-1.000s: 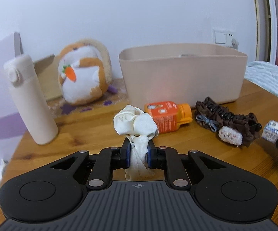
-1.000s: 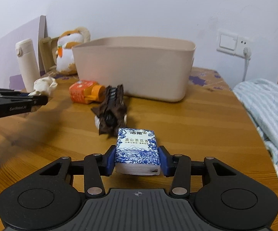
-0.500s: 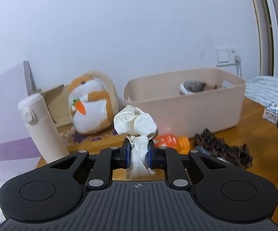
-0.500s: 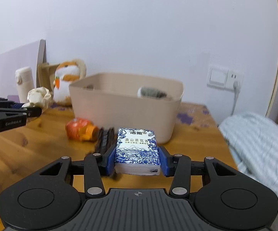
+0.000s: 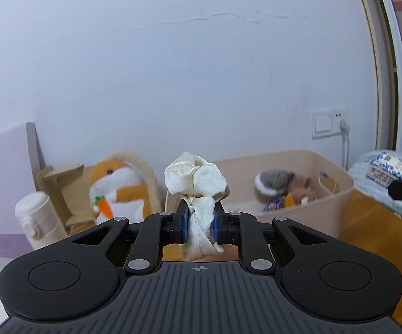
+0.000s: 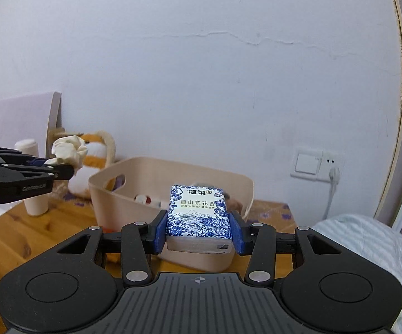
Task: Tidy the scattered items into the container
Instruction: 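Lift the scrunchie and tissue pack and carry them over the bin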
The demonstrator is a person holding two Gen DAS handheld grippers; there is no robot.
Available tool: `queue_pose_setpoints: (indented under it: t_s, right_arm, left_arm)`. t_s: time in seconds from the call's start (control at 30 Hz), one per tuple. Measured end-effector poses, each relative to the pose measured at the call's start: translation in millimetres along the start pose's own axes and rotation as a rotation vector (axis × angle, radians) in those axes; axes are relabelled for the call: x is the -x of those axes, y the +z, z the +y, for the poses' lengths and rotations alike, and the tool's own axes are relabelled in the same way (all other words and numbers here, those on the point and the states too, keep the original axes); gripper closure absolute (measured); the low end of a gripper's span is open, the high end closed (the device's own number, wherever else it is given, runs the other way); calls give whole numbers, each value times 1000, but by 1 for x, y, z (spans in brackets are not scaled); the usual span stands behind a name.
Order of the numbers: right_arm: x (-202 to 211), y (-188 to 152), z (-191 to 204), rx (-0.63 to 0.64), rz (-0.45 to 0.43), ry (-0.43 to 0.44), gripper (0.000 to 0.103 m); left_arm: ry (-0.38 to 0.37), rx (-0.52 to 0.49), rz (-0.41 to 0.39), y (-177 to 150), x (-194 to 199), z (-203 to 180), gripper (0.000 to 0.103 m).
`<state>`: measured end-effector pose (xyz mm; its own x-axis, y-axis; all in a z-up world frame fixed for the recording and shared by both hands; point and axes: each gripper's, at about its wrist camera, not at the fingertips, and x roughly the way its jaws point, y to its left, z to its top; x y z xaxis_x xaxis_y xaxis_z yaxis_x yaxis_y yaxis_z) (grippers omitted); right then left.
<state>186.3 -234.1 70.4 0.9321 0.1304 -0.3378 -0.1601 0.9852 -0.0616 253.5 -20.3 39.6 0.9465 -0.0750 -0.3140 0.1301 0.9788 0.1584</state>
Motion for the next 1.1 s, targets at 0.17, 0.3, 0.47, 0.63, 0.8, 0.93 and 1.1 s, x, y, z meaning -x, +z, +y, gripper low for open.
queue_pose_setpoints:
  t_s: [0.17, 0.3, 0.47, 0.63, 0.8, 0.93, 1.1]
  right_arm:
    - [-11, 11, -6, -34, -14, 4, 61]
    - [-22, 21, -12, -59, -33, -4, 61]
    - [-38, 33, -16, -68, -45, -14, 61]
    - [-58, 37, -18, -63, -31, -20, 61]
    - [-84, 39, -22, -102, 8, -5, 61]
    - [-104, 37, -24, -126, 37, -10, 61]
    - [-117, 33, -26, -155, 61, -4, 61]
  left_arm:
    - [-13, 24, 7, 12, -17, -3, 87]
    - [-8, 52, 22, 20, -33, -4, 87]
    - [-8, 79, 39, 30, -53, -6, 87]
    - [-31, 93, 56, 35, -72, -13, 87]
    - [-22, 108, 104, 35, -98, -20, 87]
    - [-18, 114, 148, 33, -120, -25, 87]
    - [-36, 85, 182, 28, -140, -30, 86]
